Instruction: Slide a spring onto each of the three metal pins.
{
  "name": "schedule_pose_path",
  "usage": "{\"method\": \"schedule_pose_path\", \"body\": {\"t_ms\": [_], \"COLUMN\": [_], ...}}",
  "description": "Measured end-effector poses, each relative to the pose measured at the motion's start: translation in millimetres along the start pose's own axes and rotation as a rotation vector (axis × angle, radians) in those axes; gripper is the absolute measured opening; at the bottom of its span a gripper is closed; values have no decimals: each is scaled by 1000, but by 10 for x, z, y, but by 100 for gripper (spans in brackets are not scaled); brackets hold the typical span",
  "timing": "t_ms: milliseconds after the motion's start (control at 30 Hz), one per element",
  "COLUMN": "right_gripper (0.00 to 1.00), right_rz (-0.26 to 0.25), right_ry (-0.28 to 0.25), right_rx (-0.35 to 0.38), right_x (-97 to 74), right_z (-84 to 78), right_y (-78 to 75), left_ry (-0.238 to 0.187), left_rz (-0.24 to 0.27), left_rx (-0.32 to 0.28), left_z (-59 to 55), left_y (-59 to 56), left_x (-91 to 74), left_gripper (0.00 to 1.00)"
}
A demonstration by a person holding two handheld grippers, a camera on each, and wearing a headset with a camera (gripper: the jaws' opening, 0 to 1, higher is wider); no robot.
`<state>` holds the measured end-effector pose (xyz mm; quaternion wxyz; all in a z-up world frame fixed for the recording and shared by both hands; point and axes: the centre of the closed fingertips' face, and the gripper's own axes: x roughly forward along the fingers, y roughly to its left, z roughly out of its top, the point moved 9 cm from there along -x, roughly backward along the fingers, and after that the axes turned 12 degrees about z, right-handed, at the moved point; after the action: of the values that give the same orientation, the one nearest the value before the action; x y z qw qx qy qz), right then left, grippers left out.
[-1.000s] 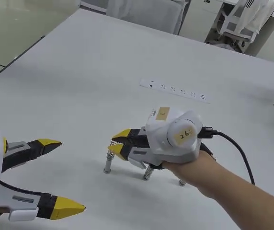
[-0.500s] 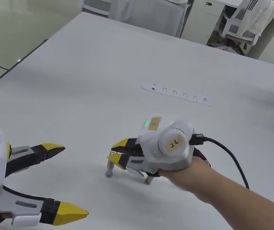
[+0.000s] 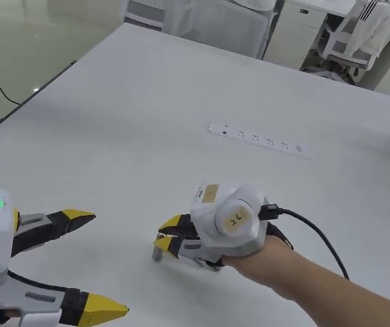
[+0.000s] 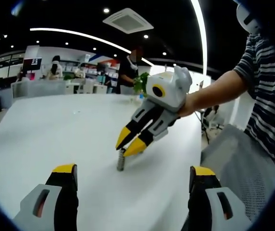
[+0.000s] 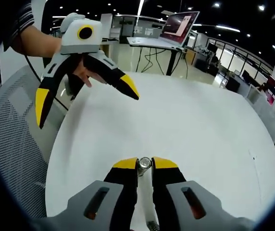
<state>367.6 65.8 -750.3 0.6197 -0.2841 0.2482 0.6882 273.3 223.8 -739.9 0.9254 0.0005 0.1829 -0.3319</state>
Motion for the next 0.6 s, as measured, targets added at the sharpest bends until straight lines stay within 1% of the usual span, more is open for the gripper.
{"method": "schedule_pose_path", "body": {"t_ms": [67,100,133,167,200,267,367,500,600], "right_gripper": [8,8,8,8,8,8,8,9,13], "right_rz": [4,9,10,8,8,2,6,5,-11], "right_ry": [11,28,32,14,21,13,3,9,-2], "right_rx": [-7,-17,-16,-24,-16,-4,19,23,37], "right_x": [17,27,28,27,28,28,27,7,-36], "right_z": [-16,-31,-34,-18,-20,-15,-13,-25,-39], "right_y": [6,12,17,13,6,-10,-11,6,-3], "left_ry": [-3,-4,-3,-3,-2,-2,-2,-5,-7], "left_rz": [2,3,3,4,4,5,3,1,-2], "left_rx": [-2,-4,-4,-4,-6,-7,-8,-7,-2], "left_z": [5,6,5,4,3,4,11,40,72], "left_y": [4,7,9,11,10,7,-2,-9,-16], "left_x": [2,3,3,3,3,4,10,25,42], "left_gripper": [93,94,93,93,93,93,93,93,93]}}
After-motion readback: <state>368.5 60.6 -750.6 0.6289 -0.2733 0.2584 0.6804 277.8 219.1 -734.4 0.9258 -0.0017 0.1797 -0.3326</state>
